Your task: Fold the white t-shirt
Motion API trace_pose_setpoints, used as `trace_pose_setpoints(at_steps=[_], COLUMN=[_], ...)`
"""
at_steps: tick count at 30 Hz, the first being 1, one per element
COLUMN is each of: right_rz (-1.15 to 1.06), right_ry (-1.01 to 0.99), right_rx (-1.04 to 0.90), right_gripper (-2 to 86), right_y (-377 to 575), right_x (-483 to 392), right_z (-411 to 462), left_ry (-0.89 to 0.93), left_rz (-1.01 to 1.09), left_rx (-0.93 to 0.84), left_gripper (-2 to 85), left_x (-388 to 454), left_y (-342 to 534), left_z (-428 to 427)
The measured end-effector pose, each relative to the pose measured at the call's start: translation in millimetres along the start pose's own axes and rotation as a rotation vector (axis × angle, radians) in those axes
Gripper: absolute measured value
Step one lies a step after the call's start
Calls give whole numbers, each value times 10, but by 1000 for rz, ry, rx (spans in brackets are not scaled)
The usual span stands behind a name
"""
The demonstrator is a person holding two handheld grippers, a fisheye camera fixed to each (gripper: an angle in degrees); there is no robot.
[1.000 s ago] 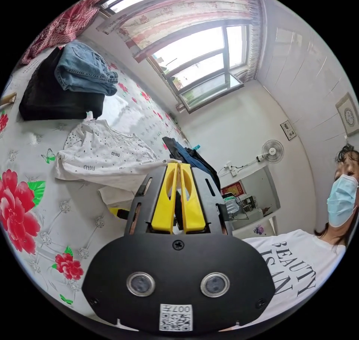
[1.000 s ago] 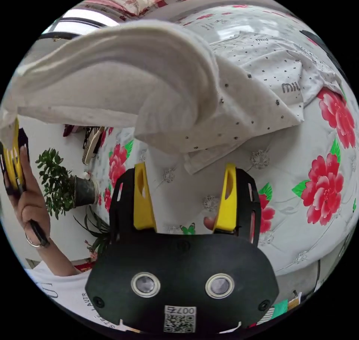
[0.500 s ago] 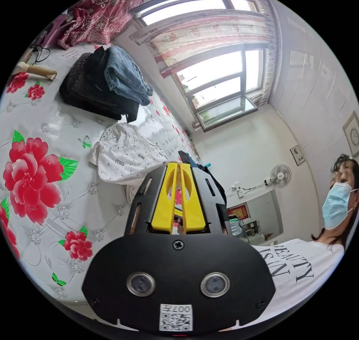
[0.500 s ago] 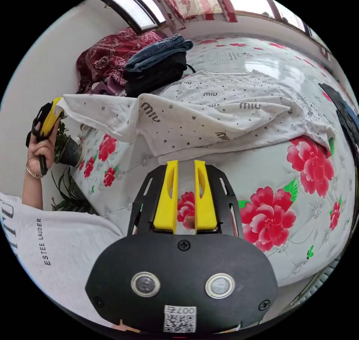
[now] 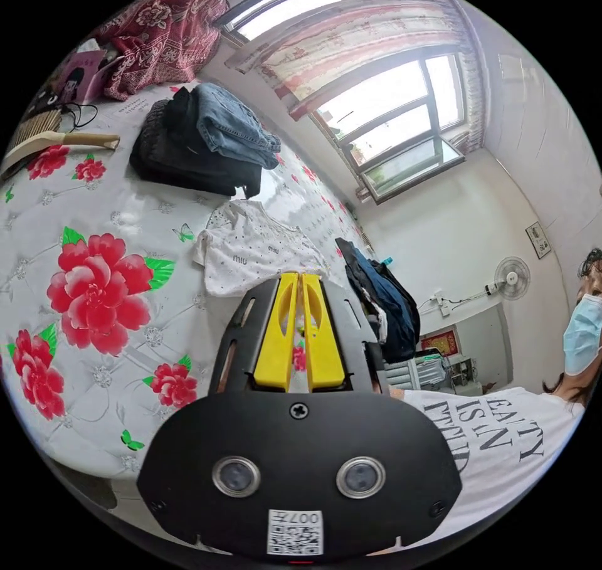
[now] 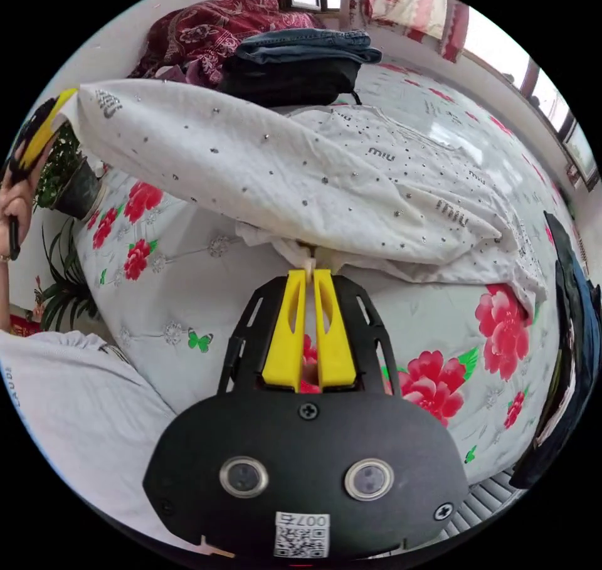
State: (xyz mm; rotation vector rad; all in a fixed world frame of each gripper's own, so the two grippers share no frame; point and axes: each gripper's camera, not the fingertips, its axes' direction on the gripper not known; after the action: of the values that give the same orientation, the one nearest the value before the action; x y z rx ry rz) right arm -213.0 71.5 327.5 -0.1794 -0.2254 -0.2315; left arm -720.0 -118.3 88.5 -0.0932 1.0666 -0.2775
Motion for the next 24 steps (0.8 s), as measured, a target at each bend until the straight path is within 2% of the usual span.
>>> trace_pose_setpoints(at_steps=[4, 8, 13, 18, 21, 24], right_rz=[155, 269, 354, 349, 254, 203], right_ry=[13, 121, 127, 28, 80, 159], right_rx=[105, 136, 123, 123, 156, 264], right_gripper=[4, 1, 0, -1, -1, -1], right_y=[1122, 1983, 2284, 1794, 1036, 281], right_x=[494, 599, 816, 1337, 1603, 1789], right_z=[-969, -1936, -2285, -2144, -2282, -2839], left_ry=[-158, -86, -125, -91, -148, -108], left_rz=[-73, -179, -115, -136, -110, -17], left_rx=[-149, -226, -290, -246, -229, -86], left_gripper=[-9, -9, -10, -9, -9, -9], left_x=[-274, -396, -207, -323, -185, 335], left_y=[401, 748, 749, 243, -379, -992], left_z=[-15, 1, 195, 502, 640, 426])
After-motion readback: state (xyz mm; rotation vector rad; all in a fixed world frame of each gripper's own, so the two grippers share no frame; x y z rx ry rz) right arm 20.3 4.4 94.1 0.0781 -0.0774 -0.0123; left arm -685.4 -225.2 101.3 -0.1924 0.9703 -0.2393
